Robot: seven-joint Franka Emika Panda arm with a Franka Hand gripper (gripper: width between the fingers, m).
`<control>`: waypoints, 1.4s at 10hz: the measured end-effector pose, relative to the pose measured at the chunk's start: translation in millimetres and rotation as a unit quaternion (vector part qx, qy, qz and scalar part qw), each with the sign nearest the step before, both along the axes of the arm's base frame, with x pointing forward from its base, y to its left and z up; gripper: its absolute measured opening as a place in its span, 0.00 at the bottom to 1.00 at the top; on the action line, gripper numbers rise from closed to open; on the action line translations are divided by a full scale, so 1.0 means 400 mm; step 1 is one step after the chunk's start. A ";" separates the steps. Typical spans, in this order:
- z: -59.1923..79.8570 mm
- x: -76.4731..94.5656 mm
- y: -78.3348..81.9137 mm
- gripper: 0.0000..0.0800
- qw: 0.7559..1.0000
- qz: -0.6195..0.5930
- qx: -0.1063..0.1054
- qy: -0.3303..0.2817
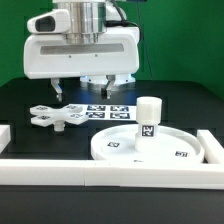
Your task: Assemble round table
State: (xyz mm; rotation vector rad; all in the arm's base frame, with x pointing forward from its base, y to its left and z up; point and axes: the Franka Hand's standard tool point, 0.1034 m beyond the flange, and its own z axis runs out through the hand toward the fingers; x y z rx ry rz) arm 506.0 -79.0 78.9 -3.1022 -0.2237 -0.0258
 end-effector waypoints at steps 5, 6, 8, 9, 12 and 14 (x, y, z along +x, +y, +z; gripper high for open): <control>-0.013 -0.056 -0.137 0.81 0.998 0.051 -0.016 -0.025; -0.014 -0.055 -0.131 0.81 0.998 0.051 -0.015 -0.025; -0.019 -0.057 -0.128 0.81 0.998 0.054 -0.015 -0.023; -0.031 -0.064 -0.124 0.81 0.998 0.060 -0.014 -0.018; -0.060 -0.111 -0.122 0.81 0.997 0.075 -0.016 -0.012; -0.065 -0.114 -0.125 0.81 0.996 0.082 -0.017 -0.013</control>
Offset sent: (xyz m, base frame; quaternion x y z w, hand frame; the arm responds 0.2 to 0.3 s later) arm -0.0252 -0.0371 0.0037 0.0151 0.0401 -0.0529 0.9977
